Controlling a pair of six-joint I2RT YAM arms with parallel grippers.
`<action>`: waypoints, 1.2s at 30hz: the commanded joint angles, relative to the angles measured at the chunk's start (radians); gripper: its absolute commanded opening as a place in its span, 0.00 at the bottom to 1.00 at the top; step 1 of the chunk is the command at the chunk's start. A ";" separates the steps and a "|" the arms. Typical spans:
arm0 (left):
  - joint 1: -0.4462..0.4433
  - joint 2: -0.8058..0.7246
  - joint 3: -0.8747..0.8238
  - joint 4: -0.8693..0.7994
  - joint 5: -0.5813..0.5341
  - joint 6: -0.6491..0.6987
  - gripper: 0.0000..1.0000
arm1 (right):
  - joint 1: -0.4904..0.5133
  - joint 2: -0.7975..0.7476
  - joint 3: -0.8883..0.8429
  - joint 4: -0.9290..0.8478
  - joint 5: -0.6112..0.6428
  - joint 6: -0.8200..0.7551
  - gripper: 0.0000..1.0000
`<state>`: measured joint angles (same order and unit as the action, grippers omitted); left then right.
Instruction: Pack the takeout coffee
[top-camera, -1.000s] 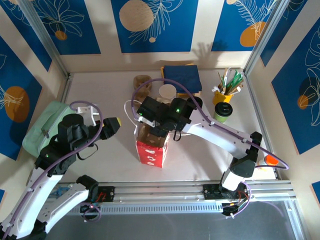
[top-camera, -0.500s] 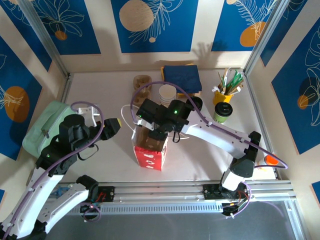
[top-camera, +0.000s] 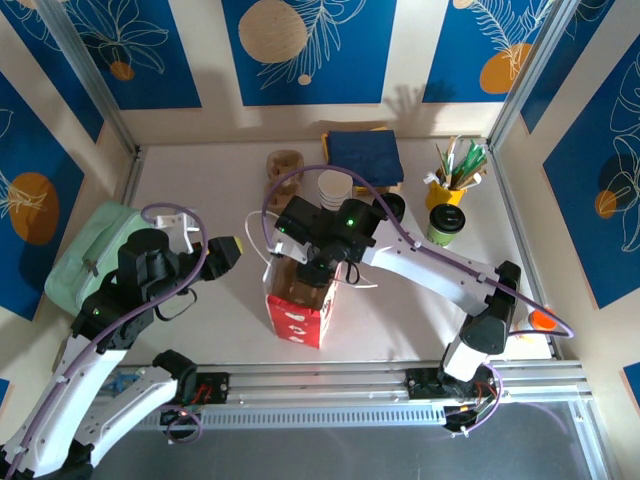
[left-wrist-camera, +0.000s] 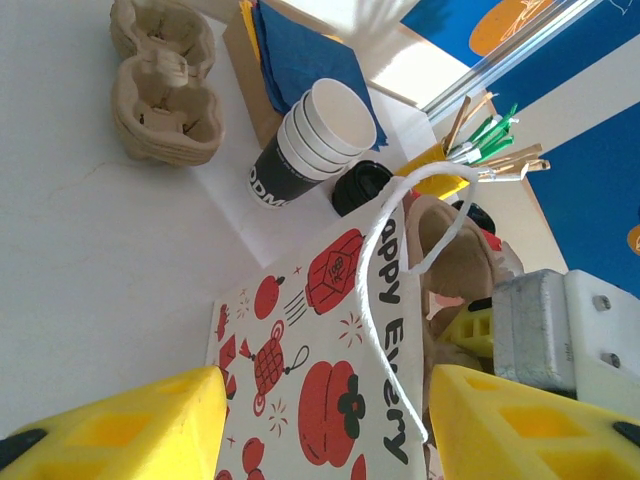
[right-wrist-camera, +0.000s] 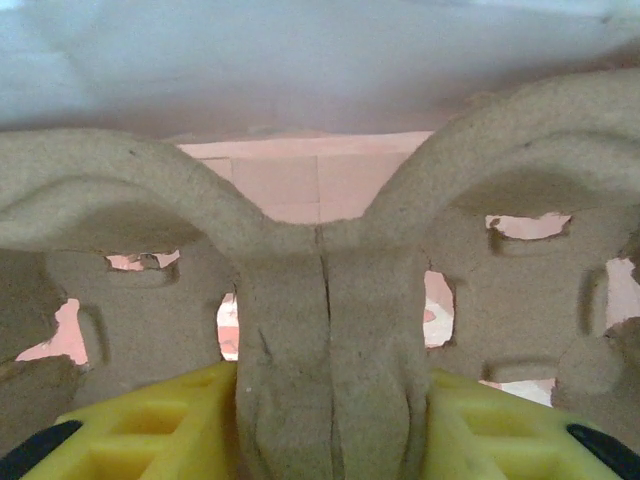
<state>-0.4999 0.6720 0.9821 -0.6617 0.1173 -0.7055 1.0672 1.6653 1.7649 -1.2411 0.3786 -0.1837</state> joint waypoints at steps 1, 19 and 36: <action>0.000 -0.009 -0.014 -0.003 -0.018 -0.005 0.56 | -0.008 -0.015 -0.022 -0.003 -0.046 0.007 0.45; 0.001 0.044 -0.037 0.101 0.240 0.063 0.62 | -0.027 -0.031 -0.121 0.072 -0.107 0.033 0.45; -0.014 0.139 -0.122 0.184 0.533 0.111 0.42 | -0.045 -0.061 -0.166 0.121 -0.127 0.049 0.45</action>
<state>-0.4999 0.8249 0.8803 -0.4808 0.5686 -0.6262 1.0317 1.6417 1.6024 -1.1526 0.2798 -0.1566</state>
